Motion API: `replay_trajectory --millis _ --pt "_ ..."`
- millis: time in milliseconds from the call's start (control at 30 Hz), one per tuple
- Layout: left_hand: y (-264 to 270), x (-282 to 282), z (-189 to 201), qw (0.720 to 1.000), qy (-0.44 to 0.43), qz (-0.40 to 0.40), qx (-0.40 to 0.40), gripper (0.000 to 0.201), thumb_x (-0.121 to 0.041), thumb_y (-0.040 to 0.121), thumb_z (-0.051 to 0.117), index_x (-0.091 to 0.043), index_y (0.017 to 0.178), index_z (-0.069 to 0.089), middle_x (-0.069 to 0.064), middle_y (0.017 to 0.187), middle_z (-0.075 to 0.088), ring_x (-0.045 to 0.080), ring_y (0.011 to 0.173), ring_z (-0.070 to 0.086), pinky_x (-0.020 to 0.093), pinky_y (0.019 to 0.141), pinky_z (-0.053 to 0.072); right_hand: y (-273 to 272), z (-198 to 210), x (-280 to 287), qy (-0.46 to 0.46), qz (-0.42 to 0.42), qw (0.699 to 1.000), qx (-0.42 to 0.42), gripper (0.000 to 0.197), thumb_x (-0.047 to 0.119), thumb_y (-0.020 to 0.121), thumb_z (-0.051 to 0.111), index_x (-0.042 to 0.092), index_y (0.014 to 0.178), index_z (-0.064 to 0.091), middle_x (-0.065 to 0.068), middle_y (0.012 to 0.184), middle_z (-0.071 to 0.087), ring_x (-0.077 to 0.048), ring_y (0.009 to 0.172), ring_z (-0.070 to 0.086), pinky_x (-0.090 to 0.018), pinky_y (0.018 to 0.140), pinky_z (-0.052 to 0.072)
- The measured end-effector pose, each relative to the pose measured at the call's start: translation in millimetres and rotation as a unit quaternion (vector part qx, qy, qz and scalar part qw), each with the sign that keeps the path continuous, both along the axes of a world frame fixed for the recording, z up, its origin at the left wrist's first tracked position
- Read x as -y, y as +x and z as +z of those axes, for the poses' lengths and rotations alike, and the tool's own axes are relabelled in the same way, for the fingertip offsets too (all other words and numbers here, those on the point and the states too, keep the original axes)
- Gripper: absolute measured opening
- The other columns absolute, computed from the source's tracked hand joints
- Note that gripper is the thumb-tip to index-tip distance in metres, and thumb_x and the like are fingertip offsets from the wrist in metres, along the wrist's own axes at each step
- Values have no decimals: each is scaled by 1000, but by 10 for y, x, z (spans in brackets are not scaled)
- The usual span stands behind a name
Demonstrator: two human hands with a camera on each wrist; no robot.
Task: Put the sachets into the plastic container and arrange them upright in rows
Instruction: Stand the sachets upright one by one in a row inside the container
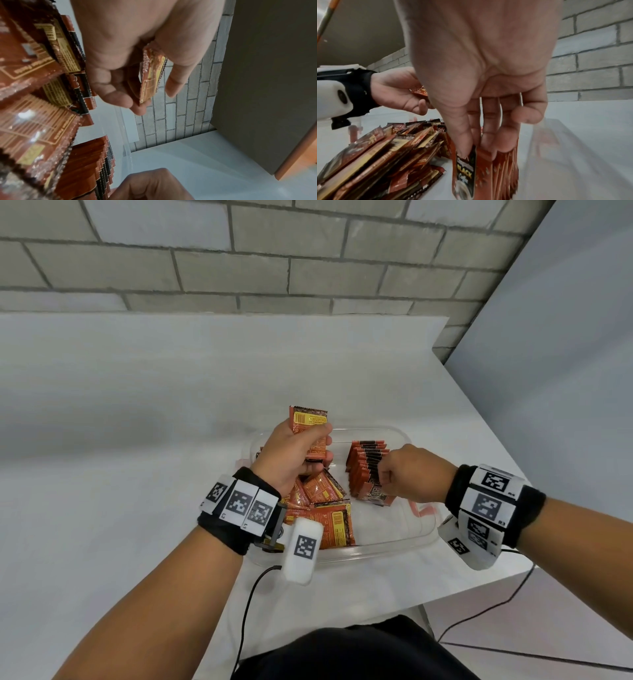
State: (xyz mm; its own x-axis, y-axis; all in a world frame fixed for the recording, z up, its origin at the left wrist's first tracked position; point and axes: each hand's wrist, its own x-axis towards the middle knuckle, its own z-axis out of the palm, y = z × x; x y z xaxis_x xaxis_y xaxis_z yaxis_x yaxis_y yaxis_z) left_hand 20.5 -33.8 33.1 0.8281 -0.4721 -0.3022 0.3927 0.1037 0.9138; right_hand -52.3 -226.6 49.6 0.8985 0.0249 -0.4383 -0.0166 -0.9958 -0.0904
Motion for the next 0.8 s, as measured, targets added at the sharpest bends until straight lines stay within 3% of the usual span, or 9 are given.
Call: replay_trajectory --millis 167,367,567,800 --pt "-5 -1 7 1000 -5 -1 -5 5 -21 91 62 -17 94 60 2 77 65 16 65 64 24 55 48 11 -12 -29 -30 21 999 10 15 14 88 56 18 74 60 1 75 59 -18 67 55 -23 54 39" --pt "-19 -1 4 1000 -9 -6 -8 5 -21 91 62 -17 94 60 2 77 65 17 67 65 24 55 48 16 -1 -49 -36 19 999 23 15 15 88 57 17 73 61 0 75 59 -20 69 59 -29 59 46" --pt "-23 -3 17 1000 -10 -9 -5 6 -21 91 62 -17 95 60 2 78 65 16 67 65 24 56 48 33 -21 -54 -58 24 998 11 36 18 89 57 27 59 39 6 65 44 -18 65 50 -24 51 34" --pt "-22 -11 14 1000 -11 -8 -3 7 -21 91 61 -16 96 60 3 79 65 17 68 66 24 55 47 54 -27 -55 -64 26 998 3 25 16 88 58 20 67 47 2 71 49 -20 67 52 -22 51 33"
